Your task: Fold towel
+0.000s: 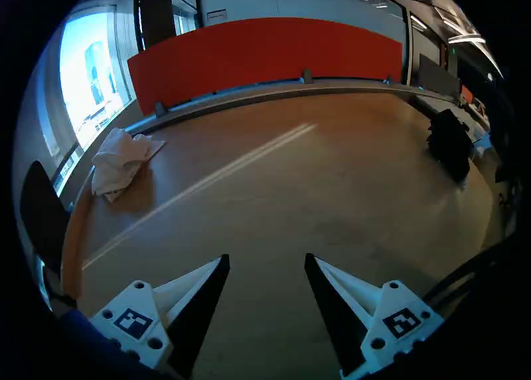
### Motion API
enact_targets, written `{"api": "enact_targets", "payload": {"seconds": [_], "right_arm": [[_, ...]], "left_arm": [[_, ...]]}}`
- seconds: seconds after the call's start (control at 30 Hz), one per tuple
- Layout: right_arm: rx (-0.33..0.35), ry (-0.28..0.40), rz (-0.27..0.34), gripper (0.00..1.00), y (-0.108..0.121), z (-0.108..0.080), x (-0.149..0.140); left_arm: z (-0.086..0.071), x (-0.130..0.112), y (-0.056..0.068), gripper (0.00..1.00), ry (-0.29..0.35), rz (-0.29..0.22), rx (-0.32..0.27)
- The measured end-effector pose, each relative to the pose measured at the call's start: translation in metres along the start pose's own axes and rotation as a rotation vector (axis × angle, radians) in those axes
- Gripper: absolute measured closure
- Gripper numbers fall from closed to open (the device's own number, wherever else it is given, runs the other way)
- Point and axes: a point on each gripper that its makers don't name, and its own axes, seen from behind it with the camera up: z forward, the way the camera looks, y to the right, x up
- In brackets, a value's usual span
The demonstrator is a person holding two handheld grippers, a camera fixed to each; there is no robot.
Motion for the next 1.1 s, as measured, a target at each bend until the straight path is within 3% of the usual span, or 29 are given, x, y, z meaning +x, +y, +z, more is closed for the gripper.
{"api": "enact_targets", "payload": {"seconds": [0.1, 0.27, 0.4, 0.57, 1.1], "right_arm": [[-0.013, 0.009, -0.002, 0.42, 0.002, -0.004, 0.001], [-0.013, 0.025, 0.004, 0.35, 0.000, -0.011, 0.004], [-0.013, 0.047, 0.011, 0.17, -0.004, -0.017, 0.010], [-0.004, 0.097, 0.029, 0.03, -0.013, -0.025, 0.024], [0.041, 0.333, 0.055, 0.00, -0.060, -0.057, 0.097]], "left_arm": [[0.000, 0.001, 0.000, 0.16, 0.003, 0.001, -0.002], [0.000, 0.002, -0.001, 0.16, 0.008, 0.002, -0.002], [0.000, 0.004, -0.002, 0.16, 0.013, -0.003, -0.002], [-0.001, 0.005, -0.003, 0.16, 0.018, -0.004, -0.002], [-0.007, 0.010, -0.006, 0.16, 0.037, -0.012, 0.000]]}}
